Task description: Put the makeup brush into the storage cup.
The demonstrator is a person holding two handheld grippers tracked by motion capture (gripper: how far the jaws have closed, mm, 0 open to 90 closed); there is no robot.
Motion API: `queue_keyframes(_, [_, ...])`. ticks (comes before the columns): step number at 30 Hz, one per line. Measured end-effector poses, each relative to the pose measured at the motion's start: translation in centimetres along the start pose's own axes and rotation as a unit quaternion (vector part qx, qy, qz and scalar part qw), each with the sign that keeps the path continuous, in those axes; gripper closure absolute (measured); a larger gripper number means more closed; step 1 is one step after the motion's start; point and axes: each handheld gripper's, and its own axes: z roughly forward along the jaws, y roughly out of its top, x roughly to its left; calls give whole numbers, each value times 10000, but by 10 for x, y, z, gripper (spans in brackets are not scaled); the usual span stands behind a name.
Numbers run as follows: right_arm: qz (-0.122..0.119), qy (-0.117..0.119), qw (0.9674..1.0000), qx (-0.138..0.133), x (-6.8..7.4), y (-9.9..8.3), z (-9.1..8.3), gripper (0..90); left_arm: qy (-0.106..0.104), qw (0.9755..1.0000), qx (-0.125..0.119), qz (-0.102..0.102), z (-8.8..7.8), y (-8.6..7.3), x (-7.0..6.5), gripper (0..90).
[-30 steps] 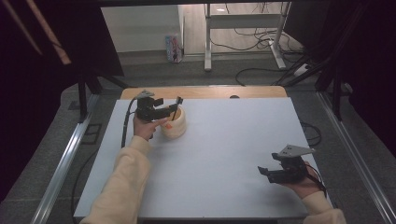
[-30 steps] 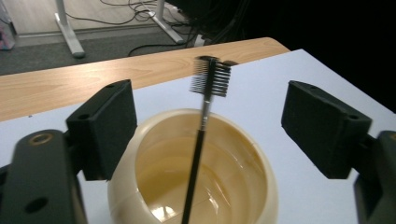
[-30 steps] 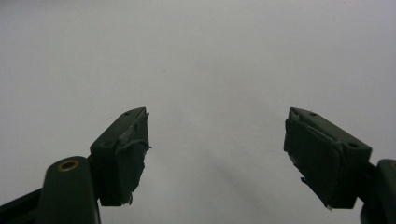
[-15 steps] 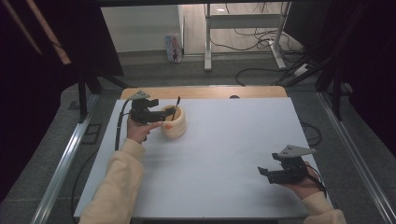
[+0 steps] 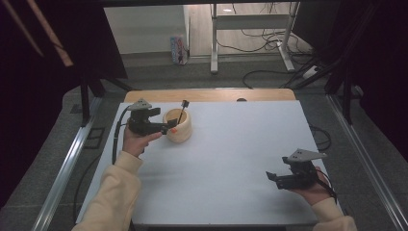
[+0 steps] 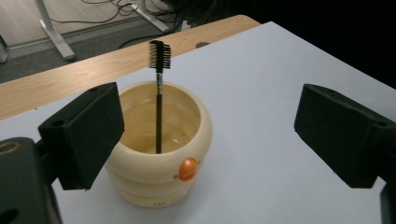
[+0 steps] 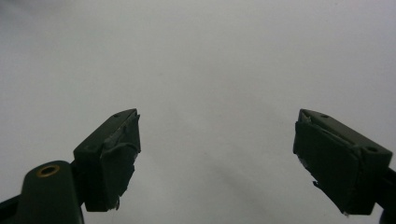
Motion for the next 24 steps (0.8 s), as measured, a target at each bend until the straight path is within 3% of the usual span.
queue_keyframes(4, [-7,-5,10000,-5,0,0,1,145,5,9999,81,116,-4,-2,-4,92])
queue_keyframes(13, [6,0,10000,-10,0,1,1,140,19,9998,107,173,-15,-11,-9,94])
queue_keyframes(24, [11,12,10000,-16,0,1,1,134,118,9990,339,279,-28,-35,-20,94])
